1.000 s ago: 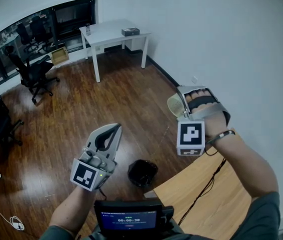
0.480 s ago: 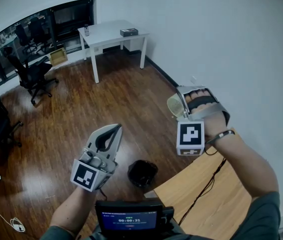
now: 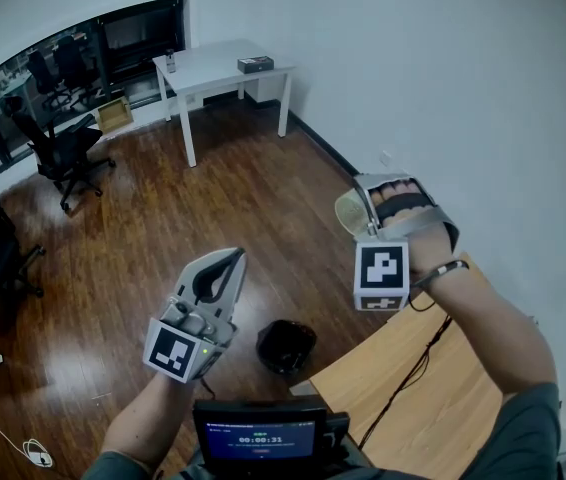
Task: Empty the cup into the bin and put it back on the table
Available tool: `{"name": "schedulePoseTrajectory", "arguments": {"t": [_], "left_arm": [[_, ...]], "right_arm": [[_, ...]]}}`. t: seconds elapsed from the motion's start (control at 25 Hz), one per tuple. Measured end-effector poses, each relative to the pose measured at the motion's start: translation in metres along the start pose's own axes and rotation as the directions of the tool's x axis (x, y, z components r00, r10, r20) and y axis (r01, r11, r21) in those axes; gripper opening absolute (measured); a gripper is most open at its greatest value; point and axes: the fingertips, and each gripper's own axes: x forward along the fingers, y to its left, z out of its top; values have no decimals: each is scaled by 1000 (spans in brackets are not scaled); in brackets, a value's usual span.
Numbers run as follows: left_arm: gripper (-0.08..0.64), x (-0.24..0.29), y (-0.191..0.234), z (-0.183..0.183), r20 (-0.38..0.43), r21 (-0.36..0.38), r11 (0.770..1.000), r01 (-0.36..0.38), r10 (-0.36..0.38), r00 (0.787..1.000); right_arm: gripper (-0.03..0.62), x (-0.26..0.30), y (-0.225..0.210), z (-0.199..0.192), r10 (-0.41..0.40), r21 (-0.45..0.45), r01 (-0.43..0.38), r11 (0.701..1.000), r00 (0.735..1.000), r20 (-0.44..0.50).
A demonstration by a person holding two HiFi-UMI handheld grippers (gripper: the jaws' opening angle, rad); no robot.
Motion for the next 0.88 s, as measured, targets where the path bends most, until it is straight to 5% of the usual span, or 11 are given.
{"name": "schedulePoseTrajectory", "arguments": {"t": [0.56,0.88], "left_arm": [[-2,-4,10,-4,19,-14,999,40,-40,999],[-2,-1,17,-15,28,-74,993,88,-86,996]], "right_arm": [[397,2,10,12,71,158,-72,985,997,14],[397,9,26,4,145,343,-135,929,989,-2]]}}
